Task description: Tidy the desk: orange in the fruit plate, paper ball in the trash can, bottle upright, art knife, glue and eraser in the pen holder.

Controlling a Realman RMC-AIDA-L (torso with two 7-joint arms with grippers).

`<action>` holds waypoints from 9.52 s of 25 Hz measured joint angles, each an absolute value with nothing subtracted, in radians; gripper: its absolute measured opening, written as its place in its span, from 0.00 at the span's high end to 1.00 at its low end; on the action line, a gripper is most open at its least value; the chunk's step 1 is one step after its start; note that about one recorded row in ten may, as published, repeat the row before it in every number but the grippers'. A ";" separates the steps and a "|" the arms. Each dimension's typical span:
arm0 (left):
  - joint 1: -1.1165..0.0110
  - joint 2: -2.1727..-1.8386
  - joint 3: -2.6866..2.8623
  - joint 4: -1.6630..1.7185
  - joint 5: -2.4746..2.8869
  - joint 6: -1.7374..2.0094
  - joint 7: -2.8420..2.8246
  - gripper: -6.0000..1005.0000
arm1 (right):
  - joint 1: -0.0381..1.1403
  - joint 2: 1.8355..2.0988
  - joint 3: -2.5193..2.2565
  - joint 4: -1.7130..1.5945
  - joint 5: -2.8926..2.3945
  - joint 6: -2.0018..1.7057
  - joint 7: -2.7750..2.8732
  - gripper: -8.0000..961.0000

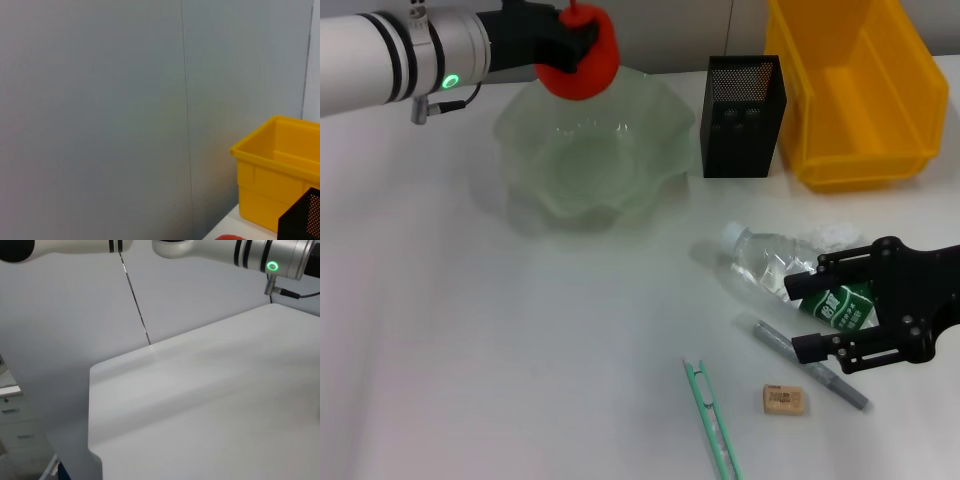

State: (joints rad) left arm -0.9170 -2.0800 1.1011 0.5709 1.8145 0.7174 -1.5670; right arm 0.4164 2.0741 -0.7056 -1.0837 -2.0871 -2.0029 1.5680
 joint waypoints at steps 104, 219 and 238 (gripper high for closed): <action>-0.382 -2.023 0.892 0.779 1.809 1.844 -1.420 0.17 | 0.894 2.037 -1.106 -0.845 -2.918 -1.467 2.579 0.52; -0.347 -2.017 0.887 0.742 1.818 1.824 -1.380 0.18 | 0.995 2.084 -1.341 -0.997 -2.916 -1.777 2.514 0.19; -0.347 -2.016 0.887 0.742 1.818 1.821 -1.378 0.18 | 0.977 2.082 -1.342 -1.058 -2.910 -1.792 2.535 0.54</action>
